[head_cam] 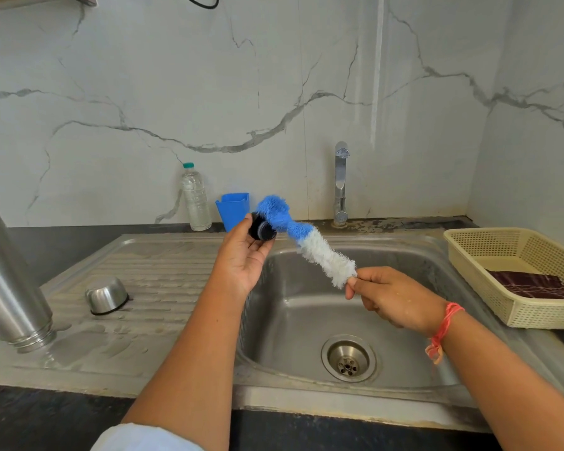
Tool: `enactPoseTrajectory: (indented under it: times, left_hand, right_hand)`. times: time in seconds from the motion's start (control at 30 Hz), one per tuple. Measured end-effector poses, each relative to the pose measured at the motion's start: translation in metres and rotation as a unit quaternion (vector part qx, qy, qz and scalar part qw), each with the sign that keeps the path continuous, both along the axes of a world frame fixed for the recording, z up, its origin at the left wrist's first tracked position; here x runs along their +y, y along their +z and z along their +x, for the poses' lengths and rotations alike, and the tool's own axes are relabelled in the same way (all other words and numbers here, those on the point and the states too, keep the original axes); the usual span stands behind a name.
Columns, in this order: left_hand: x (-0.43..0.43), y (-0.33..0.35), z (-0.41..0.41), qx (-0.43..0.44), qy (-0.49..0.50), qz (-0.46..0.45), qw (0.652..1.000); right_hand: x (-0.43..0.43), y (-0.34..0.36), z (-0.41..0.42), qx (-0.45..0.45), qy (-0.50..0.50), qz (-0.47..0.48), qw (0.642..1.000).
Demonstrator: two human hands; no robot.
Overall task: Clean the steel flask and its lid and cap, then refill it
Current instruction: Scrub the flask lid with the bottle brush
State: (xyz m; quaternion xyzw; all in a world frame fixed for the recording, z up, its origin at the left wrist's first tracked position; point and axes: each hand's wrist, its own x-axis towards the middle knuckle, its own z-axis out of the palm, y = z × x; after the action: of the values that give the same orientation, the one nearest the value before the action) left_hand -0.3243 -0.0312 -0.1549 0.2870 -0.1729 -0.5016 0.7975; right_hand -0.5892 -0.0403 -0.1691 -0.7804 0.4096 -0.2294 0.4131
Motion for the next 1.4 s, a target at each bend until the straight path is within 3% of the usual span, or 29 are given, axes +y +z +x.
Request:
enactPoseTrajectory:
  times: [0.13, 0.43, 0.8, 0.97, 1.13, 1.33, 1.4]
  left_hand:
    - [0.001, 0.001, -0.005, -0.034, -0.02, 0.009, 0.999]
    - [-0.008, -0.004, 0.0, 0.001, 0.02, -0.009, 1.0]
    - [-0.009, -0.007, 0.001, -0.003, 0.042, 0.009, 0.999]
    - [-0.008, -0.006, -0.004, -0.091, 0.021, 0.02, 0.995]
    - [-0.002, -0.004, -0.01, -0.111, -0.024, -0.003, 0.994]
    - [-0.001, -0.002, -0.003, -0.022, 0.033, -0.027, 0.999]
    - [-0.001, -0.002, -0.004, -0.037, 0.018, -0.021, 0.999]
  right_hand:
    - [-0.001, 0.002, 0.0, -0.058, 0.005, 0.083, 0.995]
    - [0.005, 0.005, 0.008, -0.13, 0.01, 0.135, 0.982]
    - [0.01, 0.004, 0.006, -0.078, 0.039, 0.145, 0.986]
    - [0.008, 0.001, 0.007, -0.048, 0.034, 0.126, 0.99]
    - [0.004, -0.002, 0.007, -0.05, 0.02, 0.112, 0.992]
    - [0.004, -0.003, 0.007, -0.018, 0.03, 0.108, 0.994]
    - [0.005, -0.004, 0.009, -0.024, 0.027, 0.102, 0.994]
